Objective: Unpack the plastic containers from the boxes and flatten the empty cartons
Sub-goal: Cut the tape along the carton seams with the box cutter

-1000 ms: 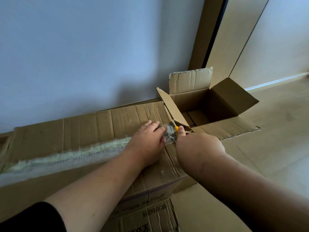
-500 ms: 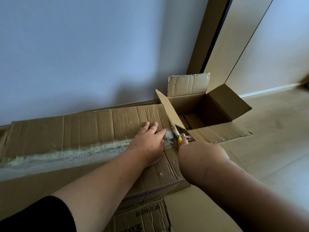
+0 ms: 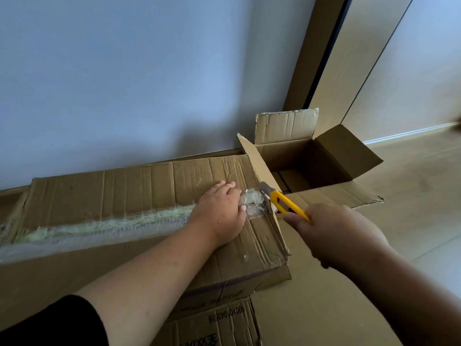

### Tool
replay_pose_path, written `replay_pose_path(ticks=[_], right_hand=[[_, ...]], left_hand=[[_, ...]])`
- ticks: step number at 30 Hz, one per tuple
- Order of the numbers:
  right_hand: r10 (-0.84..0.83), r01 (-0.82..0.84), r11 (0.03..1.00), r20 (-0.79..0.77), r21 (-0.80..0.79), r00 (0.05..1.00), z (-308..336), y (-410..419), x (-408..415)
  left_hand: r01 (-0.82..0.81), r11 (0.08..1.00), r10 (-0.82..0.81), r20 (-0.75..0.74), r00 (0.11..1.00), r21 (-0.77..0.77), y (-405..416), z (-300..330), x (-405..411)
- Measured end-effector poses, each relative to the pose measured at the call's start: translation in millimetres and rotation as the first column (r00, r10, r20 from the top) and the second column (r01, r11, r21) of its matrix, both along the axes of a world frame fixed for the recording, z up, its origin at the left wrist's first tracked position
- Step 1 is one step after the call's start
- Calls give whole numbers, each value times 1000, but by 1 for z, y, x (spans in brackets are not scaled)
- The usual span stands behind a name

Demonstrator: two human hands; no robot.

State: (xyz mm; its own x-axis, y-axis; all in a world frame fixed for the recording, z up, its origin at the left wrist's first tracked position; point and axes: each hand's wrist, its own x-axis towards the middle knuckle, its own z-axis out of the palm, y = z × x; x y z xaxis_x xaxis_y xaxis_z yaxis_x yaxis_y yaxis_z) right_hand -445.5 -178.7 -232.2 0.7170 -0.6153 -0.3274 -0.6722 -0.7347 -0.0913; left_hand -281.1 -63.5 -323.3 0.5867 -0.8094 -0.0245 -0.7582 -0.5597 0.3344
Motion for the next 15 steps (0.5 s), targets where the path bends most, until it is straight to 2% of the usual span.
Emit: replay_pose_path(ticks=[2, 5, 9, 15], right_hand=[[-22, 21, 1000, 40, 12, 999, -5, -2, 1], [-75, 60, 983, 84, 172, 994, -19, -5, 4], [-98, 56, 964, 151, 262, 984, -38, -6, 10], [-132, 88, 942, 117, 324, 984, -45, -4, 15]], left_hand=[[-22, 1000, 22, 14, 1000, 3, 4, 0, 3], [-56, 998, 56, 21, 998, 5, 9, 0, 6], [-53, 999, 53, 38, 998, -1, 12, 0, 5], [-62, 998, 62, 30, 998, -6, 20, -1, 4]])
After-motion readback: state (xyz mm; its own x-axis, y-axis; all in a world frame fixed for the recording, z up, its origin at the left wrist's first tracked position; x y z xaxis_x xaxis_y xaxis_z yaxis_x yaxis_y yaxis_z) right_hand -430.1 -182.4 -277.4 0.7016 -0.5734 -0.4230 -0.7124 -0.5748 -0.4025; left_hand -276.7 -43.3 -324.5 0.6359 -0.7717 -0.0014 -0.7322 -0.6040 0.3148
